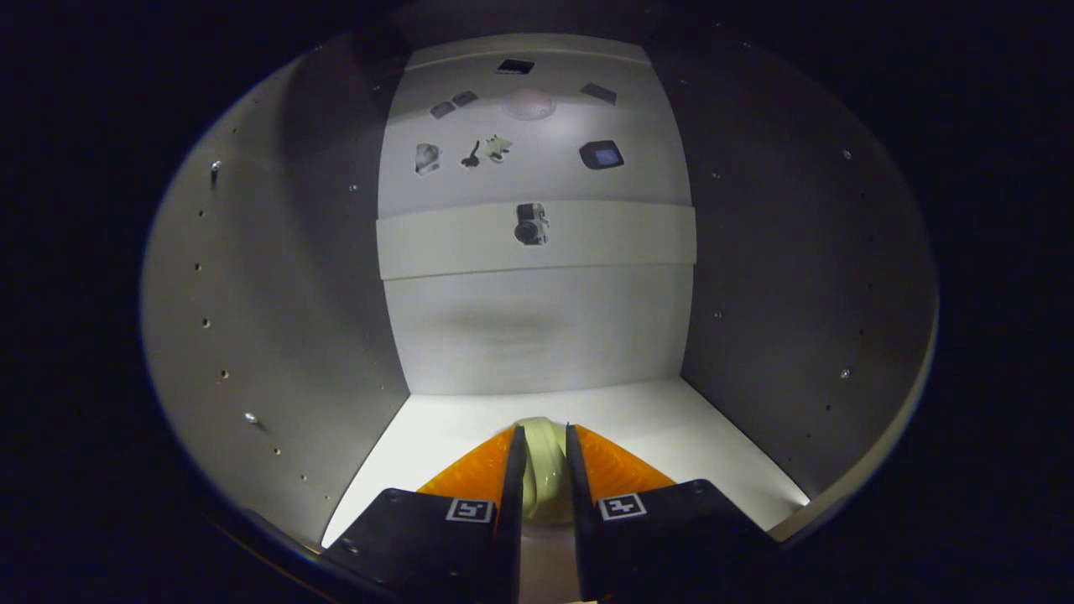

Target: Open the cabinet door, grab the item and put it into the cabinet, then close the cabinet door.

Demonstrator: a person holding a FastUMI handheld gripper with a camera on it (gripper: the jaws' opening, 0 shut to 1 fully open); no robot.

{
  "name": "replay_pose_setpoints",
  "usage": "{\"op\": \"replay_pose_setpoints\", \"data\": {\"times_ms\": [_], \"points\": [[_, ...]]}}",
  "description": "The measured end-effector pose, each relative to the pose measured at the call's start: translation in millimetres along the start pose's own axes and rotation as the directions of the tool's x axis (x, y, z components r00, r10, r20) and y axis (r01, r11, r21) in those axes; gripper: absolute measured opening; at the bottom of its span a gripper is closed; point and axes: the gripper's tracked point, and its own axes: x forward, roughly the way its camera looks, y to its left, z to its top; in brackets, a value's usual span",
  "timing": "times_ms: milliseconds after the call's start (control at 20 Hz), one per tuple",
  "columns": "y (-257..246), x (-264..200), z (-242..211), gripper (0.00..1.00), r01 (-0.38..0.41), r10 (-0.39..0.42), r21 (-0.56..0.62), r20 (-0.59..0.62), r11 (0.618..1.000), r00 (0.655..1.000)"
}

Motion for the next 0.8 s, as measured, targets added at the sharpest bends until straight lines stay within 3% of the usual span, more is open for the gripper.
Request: {"op": "replay_pose_setpoints", "data": {"times_ms": [600,800], "points": [[39,-185,56,0.32,-0.038,0.054,-0.138,0.112,0.990,0.992],[41,-240,59,0.26,-0.012,0.028,-0.125,0.132,0.992,0.991]]}}
